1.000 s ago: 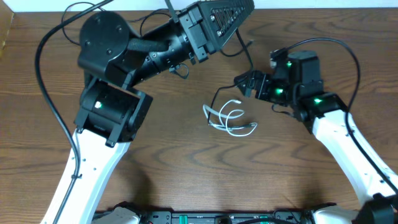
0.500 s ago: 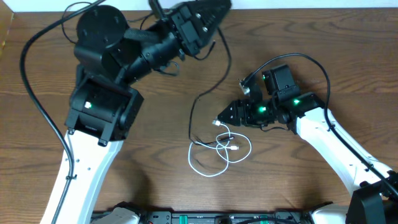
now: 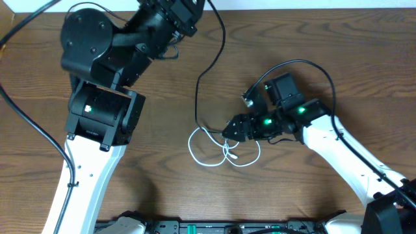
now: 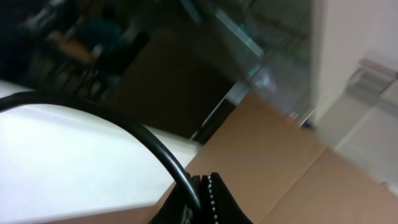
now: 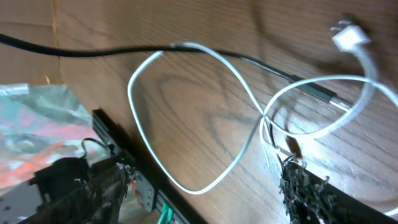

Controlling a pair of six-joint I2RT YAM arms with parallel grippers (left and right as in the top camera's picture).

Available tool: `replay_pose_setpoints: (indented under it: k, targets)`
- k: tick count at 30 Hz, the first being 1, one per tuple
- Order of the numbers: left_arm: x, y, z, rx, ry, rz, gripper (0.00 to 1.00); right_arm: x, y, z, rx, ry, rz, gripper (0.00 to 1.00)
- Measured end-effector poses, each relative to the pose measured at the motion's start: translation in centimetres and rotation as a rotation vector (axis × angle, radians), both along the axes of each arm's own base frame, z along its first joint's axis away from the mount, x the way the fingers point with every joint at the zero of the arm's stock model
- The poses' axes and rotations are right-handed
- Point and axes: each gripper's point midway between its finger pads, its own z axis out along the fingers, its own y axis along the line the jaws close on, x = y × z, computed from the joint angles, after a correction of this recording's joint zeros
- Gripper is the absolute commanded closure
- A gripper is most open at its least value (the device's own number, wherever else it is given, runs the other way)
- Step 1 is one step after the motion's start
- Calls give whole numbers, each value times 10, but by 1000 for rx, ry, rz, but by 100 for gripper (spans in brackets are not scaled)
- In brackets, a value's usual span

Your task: Untangle cables

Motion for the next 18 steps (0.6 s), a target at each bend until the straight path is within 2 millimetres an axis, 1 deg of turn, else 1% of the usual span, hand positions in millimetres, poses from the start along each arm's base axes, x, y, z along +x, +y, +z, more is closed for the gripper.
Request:
replay_pose_setpoints:
  k: [4,9,10,11,14,16,17,18]
  targets:
    - [-5,6,22,-63,-69,12,93,-3,10,-6,-59,-20,-15,31]
    - [-9,17,42,-148,-116,43,92,-4,22,-14,-135,-83,-30,32]
    - [-9,19,45,-161,-125,49,93,-5,26,-17,-149,-95,-30,33]
    - [-10,21,48,-176,-133,55,93,-5,29,-19,-155,-100,-26,36]
    - [-12,25,55,-205,-151,64,92,-6,41,-33,-178,-100,-27,55]
    - [-13,26,57,-212,-154,68,92,-7,45,-46,-198,-85,-22,74]
    - [-13,27,57,-213,-155,69,92,-7,46,-54,-216,-74,-24,82]
    - [-13,27,57,-213,-155,68,93,-7,44,-62,-237,-61,-26,95]
